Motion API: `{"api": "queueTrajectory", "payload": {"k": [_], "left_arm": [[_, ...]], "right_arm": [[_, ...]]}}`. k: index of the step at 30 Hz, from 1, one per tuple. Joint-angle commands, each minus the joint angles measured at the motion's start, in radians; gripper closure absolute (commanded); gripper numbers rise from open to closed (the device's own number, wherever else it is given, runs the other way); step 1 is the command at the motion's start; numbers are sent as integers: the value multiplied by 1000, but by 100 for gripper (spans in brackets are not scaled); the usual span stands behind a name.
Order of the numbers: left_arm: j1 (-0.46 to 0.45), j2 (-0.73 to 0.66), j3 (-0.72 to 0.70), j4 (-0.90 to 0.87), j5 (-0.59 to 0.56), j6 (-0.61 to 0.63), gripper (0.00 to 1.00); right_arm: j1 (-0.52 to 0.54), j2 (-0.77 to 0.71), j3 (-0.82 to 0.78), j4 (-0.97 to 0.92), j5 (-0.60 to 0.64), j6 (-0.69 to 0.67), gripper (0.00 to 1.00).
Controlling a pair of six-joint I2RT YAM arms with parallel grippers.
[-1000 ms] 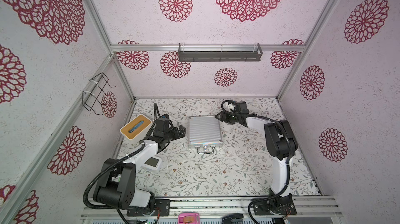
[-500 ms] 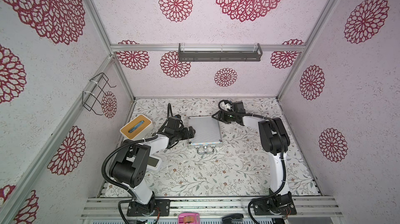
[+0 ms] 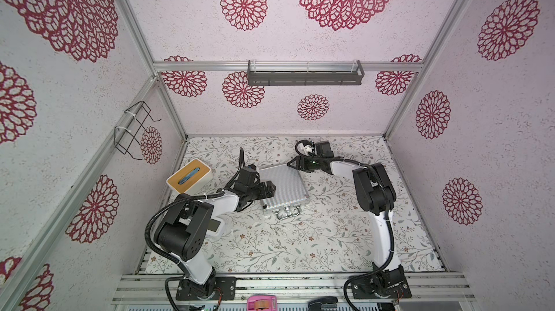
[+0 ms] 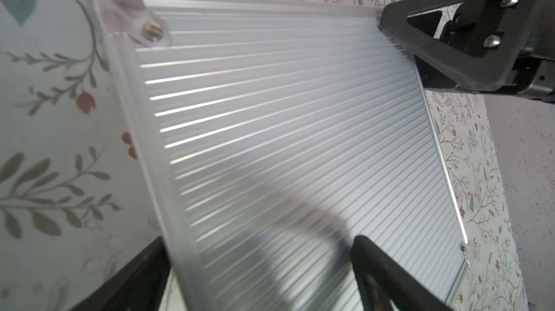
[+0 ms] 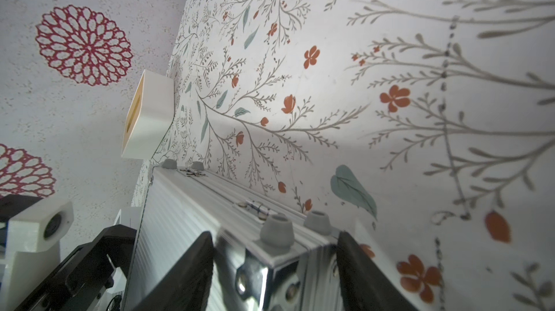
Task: Close the poker set cases
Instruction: Adjust the poker set case at the center of the board, then fasten the fastener on the poker set case.
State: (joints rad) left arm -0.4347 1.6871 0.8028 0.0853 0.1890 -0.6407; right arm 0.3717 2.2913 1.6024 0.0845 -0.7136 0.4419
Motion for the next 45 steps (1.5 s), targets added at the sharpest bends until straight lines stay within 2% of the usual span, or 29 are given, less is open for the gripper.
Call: {"api": "queueTrajectory", "payload": {"k": [1, 6, 10, 14, 17, 21, 24, 28, 32, 37, 45], "left_arm": [[-76, -37, -26, 29, 28, -44, 4], [-133, -77, -27, -39, -25, -56, 4], [-136, -166, -10, -158, -113, -42, 3], [-116, -277, 80, -347, -269, 43, 1], [-53, -298, 171, -431, -278, 141, 2], [44, -201, 314, -493, -182, 245, 2], [59, -82, 444, -542, -144, 330, 3], [68, 92, 597, -583, -65, 379, 1], [68, 212, 680, -580, 12, 400, 0], [65, 331, 764, -631, 95, 453, 0], [57, 426, 822, -726, 133, 507, 6]], "right_arm": [[63, -50, -45, -59, -93, -35, 36], [70, -103, -109, -88, -71, -76, 36], [58, -169, -145, -126, 103, -115, 35], [34, -269, -174, -144, 222, -125, 31], [30, -343, -181, -201, 270, -150, 28], [30, -456, -262, -230, 312, -145, 26], [30, -557, -374, -216, 312, -112, 25], [38, -722, -575, -140, 282, -19, 25], [74, -869, -771, -34, 252, 110, 25], [153, -1029, -958, 51, 275, 245, 25], [209, -1167, -1073, 47, 320, 326, 25]]}}
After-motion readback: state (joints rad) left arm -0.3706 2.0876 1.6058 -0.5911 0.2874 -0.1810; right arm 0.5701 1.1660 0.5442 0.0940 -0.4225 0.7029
